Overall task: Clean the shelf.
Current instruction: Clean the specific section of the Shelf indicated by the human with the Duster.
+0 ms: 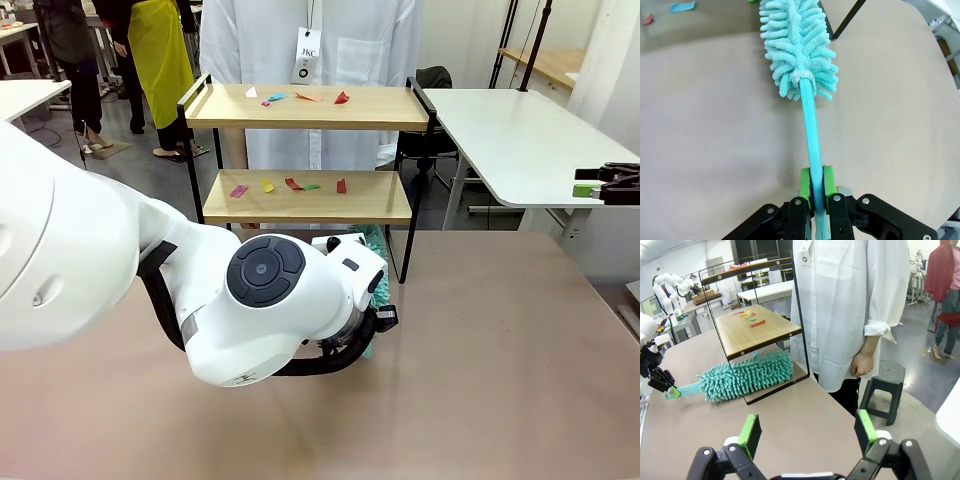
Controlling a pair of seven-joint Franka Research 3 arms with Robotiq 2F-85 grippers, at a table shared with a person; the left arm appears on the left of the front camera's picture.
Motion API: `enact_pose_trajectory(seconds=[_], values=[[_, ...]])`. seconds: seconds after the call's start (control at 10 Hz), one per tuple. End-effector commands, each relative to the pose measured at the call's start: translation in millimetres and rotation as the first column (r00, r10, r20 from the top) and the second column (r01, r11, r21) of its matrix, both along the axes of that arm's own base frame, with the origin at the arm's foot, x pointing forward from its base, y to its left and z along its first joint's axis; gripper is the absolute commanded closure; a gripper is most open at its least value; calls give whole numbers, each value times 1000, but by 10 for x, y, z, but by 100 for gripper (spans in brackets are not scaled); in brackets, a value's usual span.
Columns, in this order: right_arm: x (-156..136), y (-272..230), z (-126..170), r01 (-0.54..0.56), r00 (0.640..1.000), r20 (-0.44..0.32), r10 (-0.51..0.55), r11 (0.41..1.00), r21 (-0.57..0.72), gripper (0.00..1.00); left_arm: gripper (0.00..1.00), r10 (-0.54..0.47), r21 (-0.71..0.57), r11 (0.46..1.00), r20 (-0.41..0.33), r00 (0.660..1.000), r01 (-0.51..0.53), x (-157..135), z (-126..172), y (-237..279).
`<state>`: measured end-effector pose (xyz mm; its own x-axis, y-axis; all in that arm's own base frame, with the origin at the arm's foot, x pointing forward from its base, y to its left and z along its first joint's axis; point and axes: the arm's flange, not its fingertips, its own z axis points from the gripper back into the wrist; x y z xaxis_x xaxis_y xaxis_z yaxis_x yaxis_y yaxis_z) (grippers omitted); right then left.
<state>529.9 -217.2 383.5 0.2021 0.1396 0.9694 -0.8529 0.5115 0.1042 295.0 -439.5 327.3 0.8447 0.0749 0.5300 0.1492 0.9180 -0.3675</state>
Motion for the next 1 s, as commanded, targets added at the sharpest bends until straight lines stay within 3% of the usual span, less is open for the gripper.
enact_pose_trajectory(seconds=[0.0, 0.4, 0.9], values=[[10, 18, 17, 0, 1000, 4, 0, 1000, -1, 0, 87, 1, -7, 1000, 14, 1000, -1, -11, 71, 10], [10, 18, 17, 0, 1000, 4, 0, 1000, -1, 0, 87, 5, 37, 999, -11, 1000, -5, 60, -52, 37], [10, 18, 17, 0, 1000, 4, 0, 1000, -1, 0, 87, 66, 67, 996, 5, 998, -66, 138, 19, 286]])
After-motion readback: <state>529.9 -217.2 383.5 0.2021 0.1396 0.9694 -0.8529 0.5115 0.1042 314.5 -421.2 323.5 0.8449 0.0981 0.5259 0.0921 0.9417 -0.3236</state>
